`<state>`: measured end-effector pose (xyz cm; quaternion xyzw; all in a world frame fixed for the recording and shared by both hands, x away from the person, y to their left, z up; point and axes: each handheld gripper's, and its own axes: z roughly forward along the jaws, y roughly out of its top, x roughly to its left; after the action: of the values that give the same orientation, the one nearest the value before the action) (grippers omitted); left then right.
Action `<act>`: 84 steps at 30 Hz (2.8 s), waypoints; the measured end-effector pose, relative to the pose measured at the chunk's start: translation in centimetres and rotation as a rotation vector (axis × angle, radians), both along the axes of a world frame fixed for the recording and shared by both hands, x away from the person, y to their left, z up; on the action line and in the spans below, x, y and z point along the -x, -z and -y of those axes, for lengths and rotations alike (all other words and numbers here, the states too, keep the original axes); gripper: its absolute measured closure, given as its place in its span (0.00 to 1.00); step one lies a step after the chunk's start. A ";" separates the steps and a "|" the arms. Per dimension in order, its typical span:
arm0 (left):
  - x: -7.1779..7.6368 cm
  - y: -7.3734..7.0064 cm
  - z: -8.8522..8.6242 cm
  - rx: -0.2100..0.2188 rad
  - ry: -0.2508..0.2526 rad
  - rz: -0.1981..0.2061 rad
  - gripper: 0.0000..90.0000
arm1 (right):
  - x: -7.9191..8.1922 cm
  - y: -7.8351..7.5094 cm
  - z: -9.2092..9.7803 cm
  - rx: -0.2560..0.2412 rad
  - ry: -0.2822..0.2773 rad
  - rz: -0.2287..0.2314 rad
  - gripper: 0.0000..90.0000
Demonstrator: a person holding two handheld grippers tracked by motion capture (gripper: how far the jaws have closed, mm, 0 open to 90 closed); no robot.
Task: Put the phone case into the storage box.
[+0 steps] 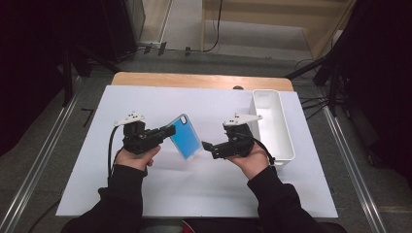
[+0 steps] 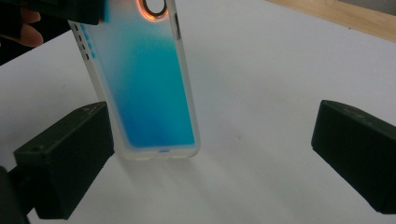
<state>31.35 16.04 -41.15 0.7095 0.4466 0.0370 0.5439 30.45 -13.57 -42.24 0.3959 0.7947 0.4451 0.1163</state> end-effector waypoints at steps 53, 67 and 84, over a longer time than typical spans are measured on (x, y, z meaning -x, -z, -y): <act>1.0 0.6 2.8 0.044 0.057 -0.062 0.88 | 1.2 0.0 -3.8 -0.013 -0.019 0.022 0.00; 1.3 0.6 3.3 0.044 0.076 -0.068 0.88 | 1.1 0.6 -4.6 -0.011 -0.012 0.013 0.00; 1.6 0.8 3.9 0.045 0.092 -0.080 0.88 | 1.0 1.1 -5.2 0.013 -0.004 0.016 0.07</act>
<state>29.76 12.15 -41.96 0.7177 0.4358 -0.0265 0.5425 29.50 -8.38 -43.38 0.3898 0.7976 0.4433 0.1243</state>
